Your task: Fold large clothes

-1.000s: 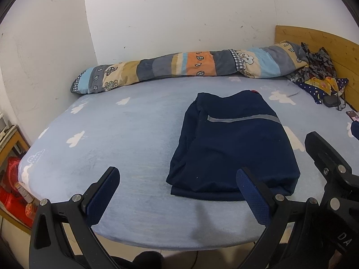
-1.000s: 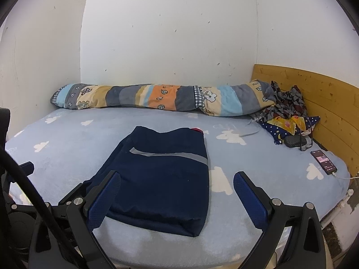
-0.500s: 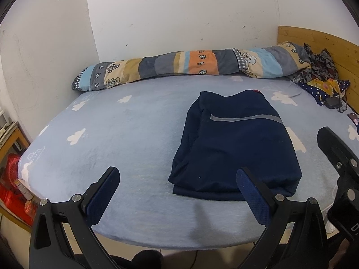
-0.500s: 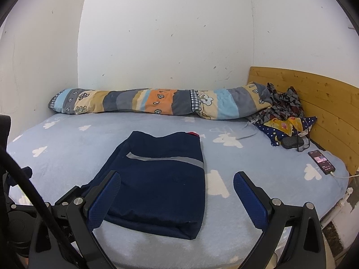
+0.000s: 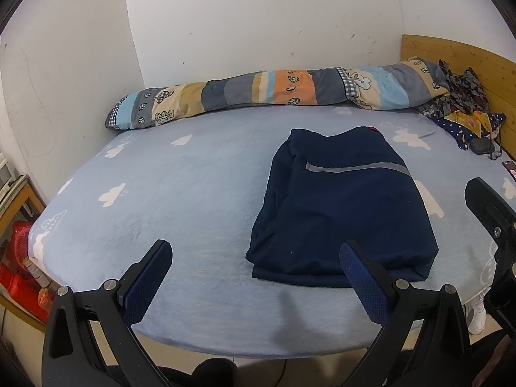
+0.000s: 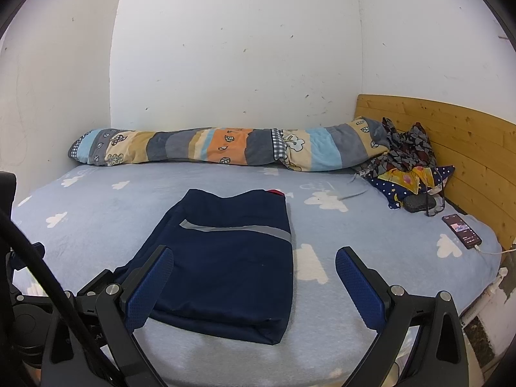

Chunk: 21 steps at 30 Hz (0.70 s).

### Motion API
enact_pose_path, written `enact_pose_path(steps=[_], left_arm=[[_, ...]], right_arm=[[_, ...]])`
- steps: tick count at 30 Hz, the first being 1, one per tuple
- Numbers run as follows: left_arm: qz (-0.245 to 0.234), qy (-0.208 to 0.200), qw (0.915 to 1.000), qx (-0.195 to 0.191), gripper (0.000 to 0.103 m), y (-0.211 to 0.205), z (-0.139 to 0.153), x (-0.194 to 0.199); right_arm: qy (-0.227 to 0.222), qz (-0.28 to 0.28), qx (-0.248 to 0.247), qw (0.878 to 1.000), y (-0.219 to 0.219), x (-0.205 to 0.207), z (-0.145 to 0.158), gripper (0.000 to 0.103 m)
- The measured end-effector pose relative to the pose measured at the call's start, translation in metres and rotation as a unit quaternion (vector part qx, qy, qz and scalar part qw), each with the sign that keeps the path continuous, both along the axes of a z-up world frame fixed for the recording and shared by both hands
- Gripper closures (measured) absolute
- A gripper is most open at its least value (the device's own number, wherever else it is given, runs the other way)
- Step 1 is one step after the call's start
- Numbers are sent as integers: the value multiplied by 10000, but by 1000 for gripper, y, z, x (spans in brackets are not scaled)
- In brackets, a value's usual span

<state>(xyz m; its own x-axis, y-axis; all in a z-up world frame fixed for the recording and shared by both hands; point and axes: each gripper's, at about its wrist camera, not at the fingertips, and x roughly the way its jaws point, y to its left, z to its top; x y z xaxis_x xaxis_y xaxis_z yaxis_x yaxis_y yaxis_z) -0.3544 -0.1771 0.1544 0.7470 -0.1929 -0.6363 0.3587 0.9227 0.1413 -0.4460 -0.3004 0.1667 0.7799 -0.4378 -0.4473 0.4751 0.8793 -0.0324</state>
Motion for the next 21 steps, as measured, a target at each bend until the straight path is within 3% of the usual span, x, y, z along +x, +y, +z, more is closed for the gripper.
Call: enact_pose_path(steps=[21], left_arm=[[20, -2, 10000, 2, 0, 1, 0, 1]], right_arm=[[-22, -60, 49, 10000, 0, -3, 3, 1]])
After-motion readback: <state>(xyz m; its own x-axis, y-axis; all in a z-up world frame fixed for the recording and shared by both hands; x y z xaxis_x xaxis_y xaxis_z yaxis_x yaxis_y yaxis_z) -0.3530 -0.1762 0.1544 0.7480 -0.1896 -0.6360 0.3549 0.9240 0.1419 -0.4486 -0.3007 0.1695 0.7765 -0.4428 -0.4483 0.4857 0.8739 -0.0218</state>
